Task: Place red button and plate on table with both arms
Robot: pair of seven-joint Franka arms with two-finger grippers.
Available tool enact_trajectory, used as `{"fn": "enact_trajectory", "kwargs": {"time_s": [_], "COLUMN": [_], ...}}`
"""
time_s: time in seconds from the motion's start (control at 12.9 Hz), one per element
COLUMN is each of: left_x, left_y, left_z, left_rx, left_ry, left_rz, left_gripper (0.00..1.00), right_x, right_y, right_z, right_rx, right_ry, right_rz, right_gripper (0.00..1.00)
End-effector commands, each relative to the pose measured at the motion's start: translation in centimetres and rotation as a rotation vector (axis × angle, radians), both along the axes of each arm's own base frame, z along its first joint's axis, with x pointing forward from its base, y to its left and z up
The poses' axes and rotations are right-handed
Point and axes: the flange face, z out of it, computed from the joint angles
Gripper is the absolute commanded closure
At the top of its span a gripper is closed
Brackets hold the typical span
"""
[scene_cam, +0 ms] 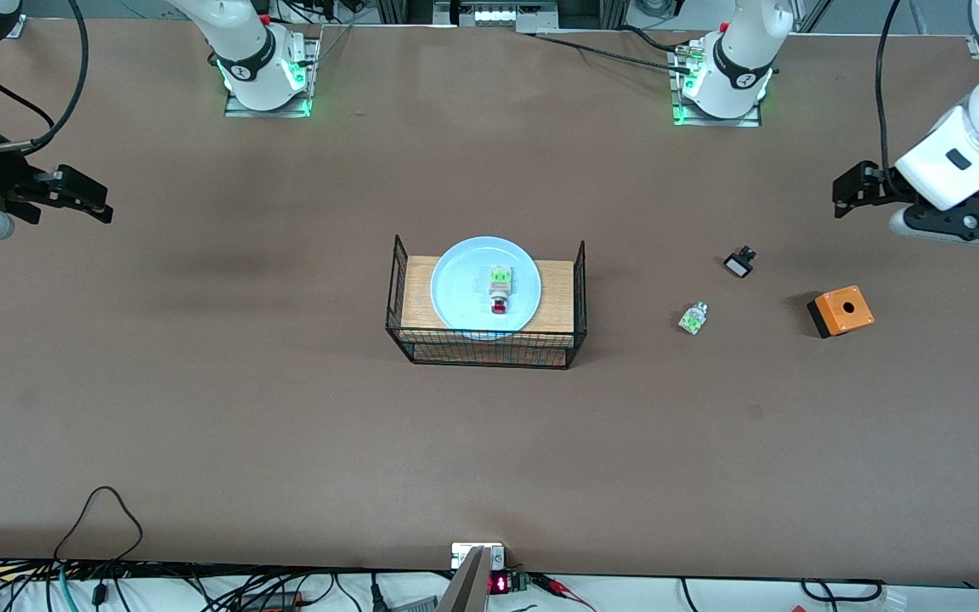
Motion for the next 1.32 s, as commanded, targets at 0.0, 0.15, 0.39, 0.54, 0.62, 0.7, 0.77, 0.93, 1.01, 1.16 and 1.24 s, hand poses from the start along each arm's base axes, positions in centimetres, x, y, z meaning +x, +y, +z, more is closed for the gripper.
{"fn": "enact_trajectory", "kwargs": {"time_s": [0.0, 0.15, 0.39, 0.54, 0.62, 0.7, 0.77, 0.93, 1.01, 1.16, 1.24], "left_x": [-0.6, -1.0, -0.5, 1.0, 1.3, 1.3, 1.3, 0.4, 0.0, -0.4, -1.1], "left_y": [-2.4, -6.0, -10.0, -12.5, -15.3, -17.9, -21.2, -27.3, -30.0, -36.8, -39.6], "left_z": [0.5, 1.2, 0.6, 0.0, -0.4, -0.2, -1.1, -3.3, -4.0, -6.3, -7.6], "left_rx": [-0.009, -0.088, -0.323, -0.504, -0.531, -0.539, -0.548, -0.47, -0.433, -0.368, -0.322], "left_ry": [0.087, 0.085, 0.159, 0.154, 0.134, 0.094, 0.08, 0.004, -0.035, -0.106, -0.128], "left_rz": [-0.042, -0.004, 0.163, 0.209, 0.205, 0.248, 0.261, 0.186, 0.19, 0.206, 0.212], "left_gripper": [0.0, 0.0, 0.0, 0.0, 0.0, 0.0, 0.0, 0.0, 0.0, 0.0, 0.0], "right_x": [-0.2, -0.2, -0.2, -0.2, -0.2, -0.3, -0.3, -0.5, -0.9, -1.0, -0.8], "right_y": [-0.2, 0.2, 0.2, 0.1, -0.1, -0.1, -0.1, -0.1, -0.6, -2.2, -2.5], "right_z": [0.3, 0.2, 0.2, 0.2, 0.3, 0.4, 0.4, 0.6, 1.2, 4.8, 4.9], "right_rx": [-0.01, -0.011, -0.012, -0.012, -0.013, -0.013, -0.013, -0.017, -0.019, -0.022, -0.021], "right_ry": [0.006, 0.007, 0.007, 0.007, 0.004, 0.003, 0.003, 0.012, 0.027, 0.003, -0.005], "right_rz": [0.004, 0.009, 0.013, 0.01, 0.009, 0.009, 0.006, 0.006, -0.005, -0.04, -0.047], "right_gripper": [0.0, 0.0, 0.0, 0.0, 0.0, 0.0, 0.0, 0.0, 0.0, 0.0, 0.0]}}
